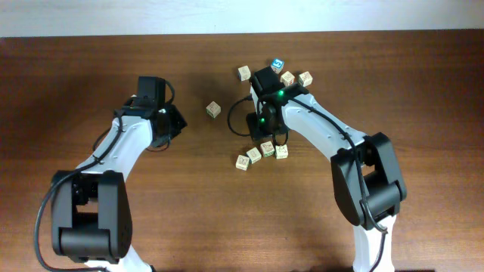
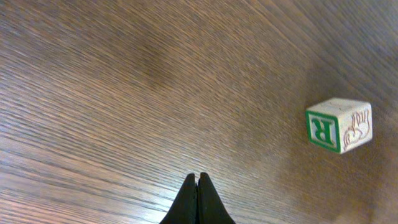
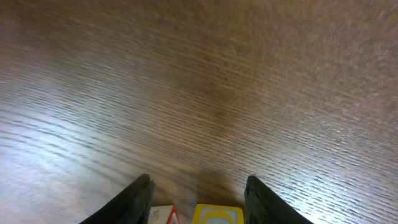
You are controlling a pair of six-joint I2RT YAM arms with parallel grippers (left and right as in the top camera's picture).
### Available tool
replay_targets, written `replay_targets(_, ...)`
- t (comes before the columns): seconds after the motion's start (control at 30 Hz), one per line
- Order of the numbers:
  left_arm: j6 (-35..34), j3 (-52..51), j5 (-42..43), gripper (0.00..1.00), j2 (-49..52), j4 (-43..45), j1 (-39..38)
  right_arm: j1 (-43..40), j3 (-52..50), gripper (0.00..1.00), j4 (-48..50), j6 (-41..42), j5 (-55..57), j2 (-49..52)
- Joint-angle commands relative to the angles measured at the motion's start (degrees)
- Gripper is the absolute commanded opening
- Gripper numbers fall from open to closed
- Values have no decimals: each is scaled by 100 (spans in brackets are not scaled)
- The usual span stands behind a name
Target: Rotate 4 blocks
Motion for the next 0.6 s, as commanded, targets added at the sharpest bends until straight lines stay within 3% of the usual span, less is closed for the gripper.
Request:
replay_targets(0.0,149,68,-68,0,48,-24,-111,83,68,48,-184,90,138,140)
replay_targets(0.33,302,68,-127,0,50,-55,-127,125,70,35,-1040,826,116,138)
replay_targets(0.57,299,68,-129,0,50,-61,-127,120,358,36,-1237,605,118,138)
